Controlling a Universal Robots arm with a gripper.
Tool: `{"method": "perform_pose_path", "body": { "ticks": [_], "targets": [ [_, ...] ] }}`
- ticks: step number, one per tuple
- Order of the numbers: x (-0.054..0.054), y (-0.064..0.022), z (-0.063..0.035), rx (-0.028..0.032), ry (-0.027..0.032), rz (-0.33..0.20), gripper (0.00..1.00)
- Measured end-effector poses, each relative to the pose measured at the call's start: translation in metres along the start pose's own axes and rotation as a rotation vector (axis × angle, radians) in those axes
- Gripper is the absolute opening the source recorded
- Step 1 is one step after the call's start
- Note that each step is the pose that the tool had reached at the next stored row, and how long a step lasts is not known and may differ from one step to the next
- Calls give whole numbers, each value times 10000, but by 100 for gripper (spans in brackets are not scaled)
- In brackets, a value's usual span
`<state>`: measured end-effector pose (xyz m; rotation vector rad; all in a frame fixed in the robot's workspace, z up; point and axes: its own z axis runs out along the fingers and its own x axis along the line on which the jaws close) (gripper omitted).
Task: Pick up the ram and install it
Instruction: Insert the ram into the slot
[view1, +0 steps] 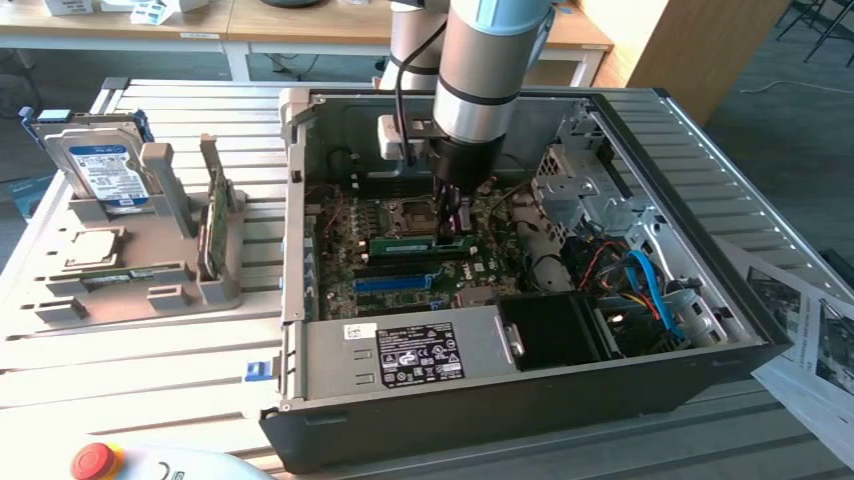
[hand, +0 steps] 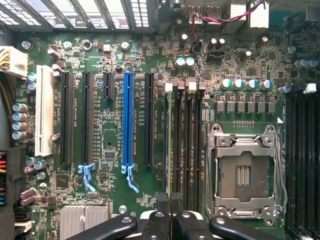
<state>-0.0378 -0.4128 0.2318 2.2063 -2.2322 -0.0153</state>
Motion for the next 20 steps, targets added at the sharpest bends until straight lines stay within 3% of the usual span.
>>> {"method": "perform_pose_path", "body": {
  "ticks": [11,20],
  "targets": [
    [0,2,0,105,-1,-1,12],
    [0,6,0,110,-1,1,12]
  ]
}}
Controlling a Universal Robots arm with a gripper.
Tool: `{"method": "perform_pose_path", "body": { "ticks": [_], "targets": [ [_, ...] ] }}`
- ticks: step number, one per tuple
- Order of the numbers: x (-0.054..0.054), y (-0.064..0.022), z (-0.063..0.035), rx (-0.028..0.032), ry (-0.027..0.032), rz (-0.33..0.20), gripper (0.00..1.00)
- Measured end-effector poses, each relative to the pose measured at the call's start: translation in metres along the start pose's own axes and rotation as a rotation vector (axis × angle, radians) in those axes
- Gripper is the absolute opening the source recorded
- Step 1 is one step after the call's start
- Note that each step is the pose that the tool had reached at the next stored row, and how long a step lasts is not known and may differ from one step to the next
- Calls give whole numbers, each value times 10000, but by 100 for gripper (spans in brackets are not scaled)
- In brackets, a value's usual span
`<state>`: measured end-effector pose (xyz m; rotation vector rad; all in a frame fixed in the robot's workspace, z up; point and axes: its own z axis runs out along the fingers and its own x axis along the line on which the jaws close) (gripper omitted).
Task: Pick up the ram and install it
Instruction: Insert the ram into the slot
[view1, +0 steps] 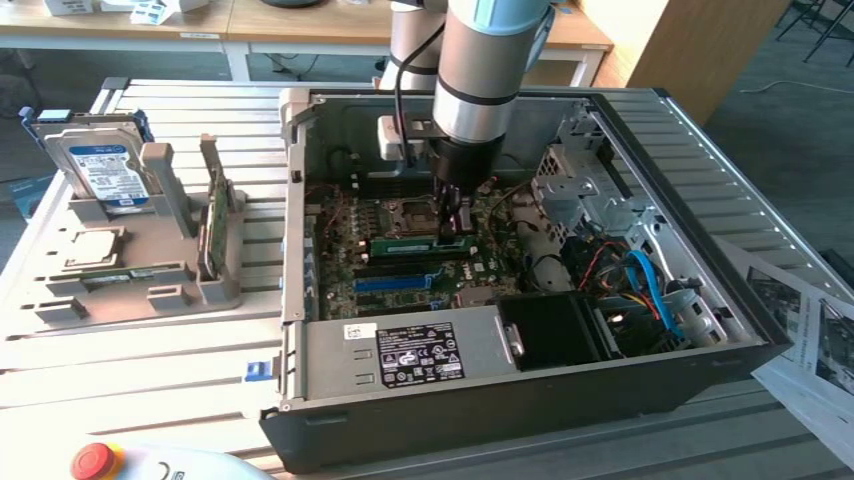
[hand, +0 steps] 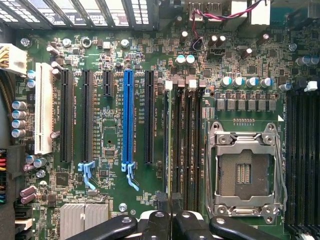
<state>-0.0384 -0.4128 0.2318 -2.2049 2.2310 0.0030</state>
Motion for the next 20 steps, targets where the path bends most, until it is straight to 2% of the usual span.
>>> {"method": "perform_pose_path", "body": {
  "ticks": [2,11,20],
  "targets": [
    [0,24,0,1,0,-2,12],
    [1,19,52,2,0,-2,12],
    [1,19,52,1,0,-1,12]
  ]
}}
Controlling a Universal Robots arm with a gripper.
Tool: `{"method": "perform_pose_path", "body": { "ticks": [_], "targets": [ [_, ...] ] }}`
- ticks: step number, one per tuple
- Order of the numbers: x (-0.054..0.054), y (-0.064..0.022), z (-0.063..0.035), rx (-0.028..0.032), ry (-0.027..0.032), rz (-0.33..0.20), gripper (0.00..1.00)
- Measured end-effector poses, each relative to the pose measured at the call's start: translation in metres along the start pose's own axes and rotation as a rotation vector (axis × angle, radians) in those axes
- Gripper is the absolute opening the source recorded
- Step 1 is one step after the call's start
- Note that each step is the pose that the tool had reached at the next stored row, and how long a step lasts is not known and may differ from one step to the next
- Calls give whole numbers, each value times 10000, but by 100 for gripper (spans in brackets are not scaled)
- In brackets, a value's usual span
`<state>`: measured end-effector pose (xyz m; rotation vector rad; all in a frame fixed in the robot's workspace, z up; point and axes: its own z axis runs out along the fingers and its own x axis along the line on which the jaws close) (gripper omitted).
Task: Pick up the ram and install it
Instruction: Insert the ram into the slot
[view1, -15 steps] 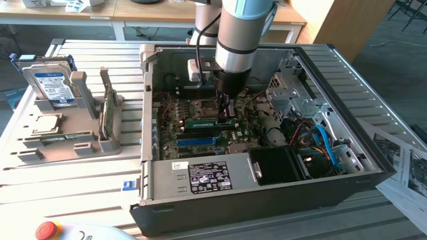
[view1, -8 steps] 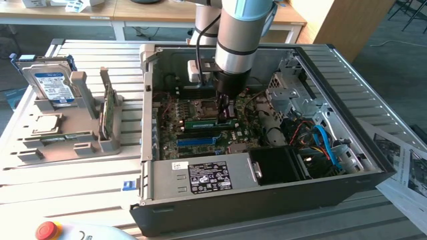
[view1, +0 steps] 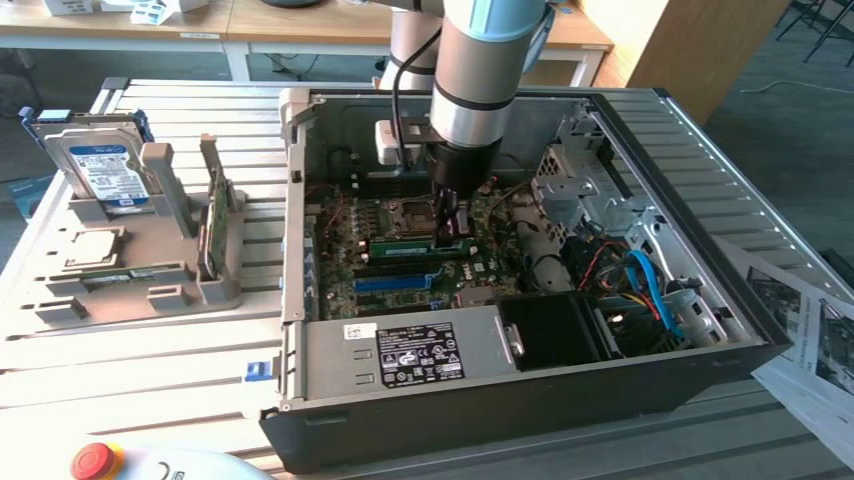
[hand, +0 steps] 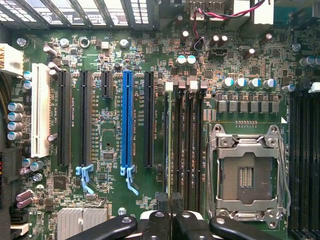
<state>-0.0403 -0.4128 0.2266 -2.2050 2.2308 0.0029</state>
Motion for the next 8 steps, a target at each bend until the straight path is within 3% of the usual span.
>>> {"method": "perform_pose_path", "body": {
  "ticks": [4,6,8],
  "targets": [
    [0,0,0,0,0,0,18],
    [0,0,0,0,0,0,31],
    [0,0,0,0,0,0,36]
  ]
}}
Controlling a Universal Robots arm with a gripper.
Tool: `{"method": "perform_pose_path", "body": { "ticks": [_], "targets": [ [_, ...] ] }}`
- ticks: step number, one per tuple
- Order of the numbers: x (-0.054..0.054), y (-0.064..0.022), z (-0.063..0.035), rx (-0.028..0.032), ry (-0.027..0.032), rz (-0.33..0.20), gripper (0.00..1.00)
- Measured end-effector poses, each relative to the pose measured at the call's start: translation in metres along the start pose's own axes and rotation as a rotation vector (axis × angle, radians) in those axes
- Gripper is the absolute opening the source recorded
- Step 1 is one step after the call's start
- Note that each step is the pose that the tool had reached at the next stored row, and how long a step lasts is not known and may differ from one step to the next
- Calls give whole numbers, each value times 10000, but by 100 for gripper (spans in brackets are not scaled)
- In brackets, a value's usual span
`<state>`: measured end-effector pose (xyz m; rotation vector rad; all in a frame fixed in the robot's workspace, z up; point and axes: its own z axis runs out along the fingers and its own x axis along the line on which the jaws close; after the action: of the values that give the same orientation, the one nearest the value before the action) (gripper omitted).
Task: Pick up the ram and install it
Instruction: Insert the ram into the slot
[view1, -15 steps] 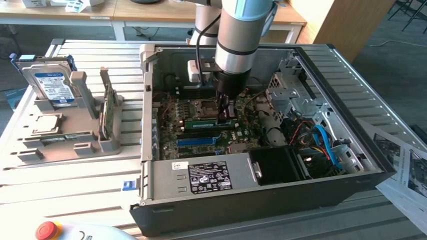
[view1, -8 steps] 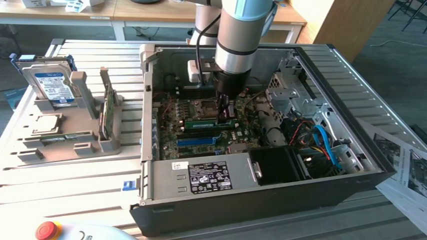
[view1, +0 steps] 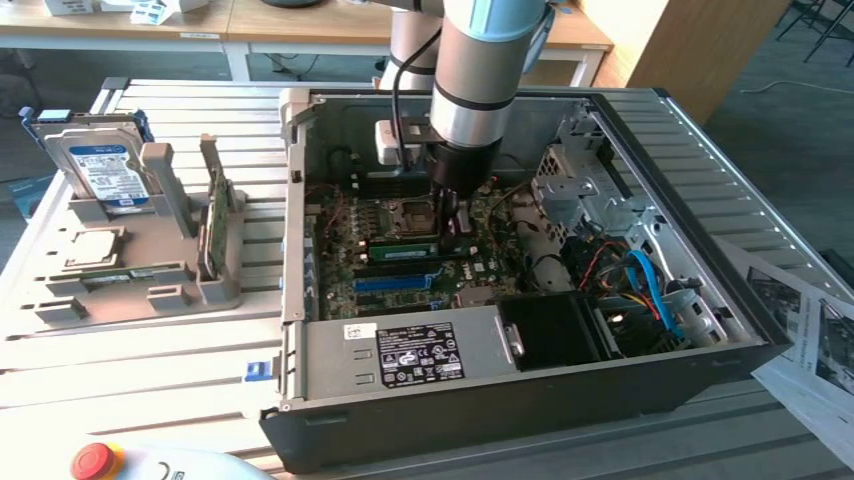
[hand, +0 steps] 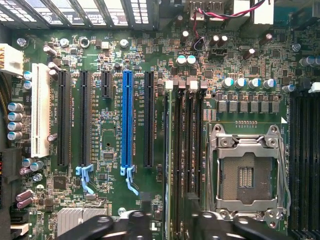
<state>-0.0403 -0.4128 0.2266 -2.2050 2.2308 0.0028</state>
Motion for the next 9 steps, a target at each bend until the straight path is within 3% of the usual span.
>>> {"method": "perform_pose_path", "body": {
  "ticks": [4,9],
  "targets": [
    [0,0,0,0,0,0,55],
    [0,0,0,0,0,0,55]
  ]
}}
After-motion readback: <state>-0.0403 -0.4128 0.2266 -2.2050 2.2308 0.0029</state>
